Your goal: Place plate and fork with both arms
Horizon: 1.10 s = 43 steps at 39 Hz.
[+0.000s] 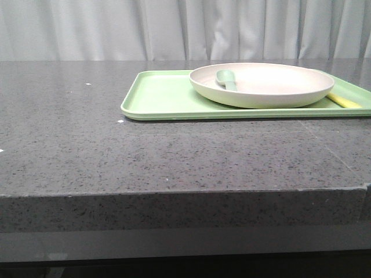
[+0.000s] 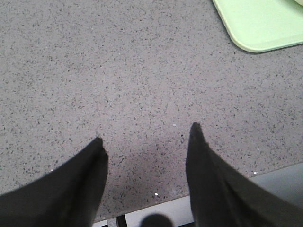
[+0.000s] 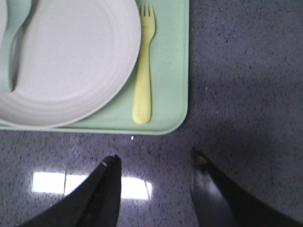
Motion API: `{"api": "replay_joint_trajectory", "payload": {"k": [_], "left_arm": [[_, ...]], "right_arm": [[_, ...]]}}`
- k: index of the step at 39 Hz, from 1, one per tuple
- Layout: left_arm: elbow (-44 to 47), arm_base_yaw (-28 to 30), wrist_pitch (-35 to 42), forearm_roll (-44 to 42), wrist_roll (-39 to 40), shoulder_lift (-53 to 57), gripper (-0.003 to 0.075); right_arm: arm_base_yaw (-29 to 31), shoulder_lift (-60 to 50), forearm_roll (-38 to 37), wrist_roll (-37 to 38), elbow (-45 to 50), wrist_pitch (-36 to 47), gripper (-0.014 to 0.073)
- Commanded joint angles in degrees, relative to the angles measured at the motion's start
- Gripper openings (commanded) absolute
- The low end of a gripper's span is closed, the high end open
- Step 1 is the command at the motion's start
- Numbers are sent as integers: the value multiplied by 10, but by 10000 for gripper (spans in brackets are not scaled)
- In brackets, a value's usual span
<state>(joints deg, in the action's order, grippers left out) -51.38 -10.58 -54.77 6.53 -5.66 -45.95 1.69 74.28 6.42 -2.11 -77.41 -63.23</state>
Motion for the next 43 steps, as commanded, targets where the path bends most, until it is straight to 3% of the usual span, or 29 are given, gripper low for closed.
{"api": "replay_joint_trajectory", "payload": {"k": [1, 18, 22, 27, 29, 34, 43], "left_arm": [[-14, 1, 37, 3, -1, 3, 376], [-14, 1, 38, 3, -1, 3, 375], [-14, 1, 46, -2, -1, 3, 339], [-14, 1, 53, -18, 1, 3, 232], [-14, 1, 58, -27, 21, 3, 175], [-14, 1, 78, -65, 66, 3, -17], [-14, 1, 83, -65, 66, 3, -18]], "right_arm": [[-6, -76, -1, -12, 41, 36, 374], [-8, -314, -1, -15, 236, 38, 374], [-8, -354, -1, -15, 263, 54, 357], [-8, -401, -1, -15, 288, 79, 223], [-8, -411, -1, -15, 291, 82, 130], [-8, -415, -1, -15, 292, 81, -76], [-8, -414, 4, -14, 292, 90, -67]]}}
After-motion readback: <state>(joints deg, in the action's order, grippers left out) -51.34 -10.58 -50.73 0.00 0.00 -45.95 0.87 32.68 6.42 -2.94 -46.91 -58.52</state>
